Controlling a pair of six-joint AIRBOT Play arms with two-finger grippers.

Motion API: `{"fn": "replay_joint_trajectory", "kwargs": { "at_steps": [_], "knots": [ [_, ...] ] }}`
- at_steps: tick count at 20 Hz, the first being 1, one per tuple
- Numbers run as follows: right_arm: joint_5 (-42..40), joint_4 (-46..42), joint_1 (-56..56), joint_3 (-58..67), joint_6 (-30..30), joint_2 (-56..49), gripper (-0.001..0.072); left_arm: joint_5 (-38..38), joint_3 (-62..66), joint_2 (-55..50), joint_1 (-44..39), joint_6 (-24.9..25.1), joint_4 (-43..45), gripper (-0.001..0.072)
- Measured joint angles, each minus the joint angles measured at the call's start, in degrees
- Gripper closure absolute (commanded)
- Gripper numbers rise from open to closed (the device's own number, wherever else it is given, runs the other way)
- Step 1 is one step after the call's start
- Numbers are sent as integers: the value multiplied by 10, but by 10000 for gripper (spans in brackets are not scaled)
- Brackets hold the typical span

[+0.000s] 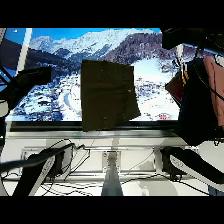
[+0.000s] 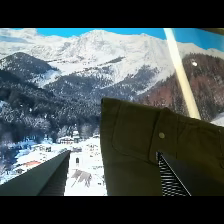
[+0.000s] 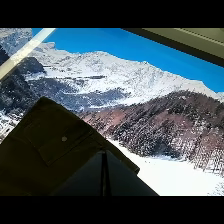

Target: Fold the clothes and pants, and hang the long-sleeved shirts on hangers.

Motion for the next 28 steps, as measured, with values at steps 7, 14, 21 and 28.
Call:
{"fn": "replay_joint_trajectory", "kwargs": {
  "at_steps": [7,14,21,28],
  "knots": [
    [-9,-43,-3,-2,0,-4,673,0,0,0,0,0,0,86],
    [175,-111,-133,-175,0,-41,673,-78,-2,0,0,0,21,669],
    [130,123,-217,-505,-23,-51,155,-329,-26,-31,0,-9,69,343],
    [65,323,-222,-604,-57,-107,156,-390,-148,-103,0,-34,52,69]
  ]
}}
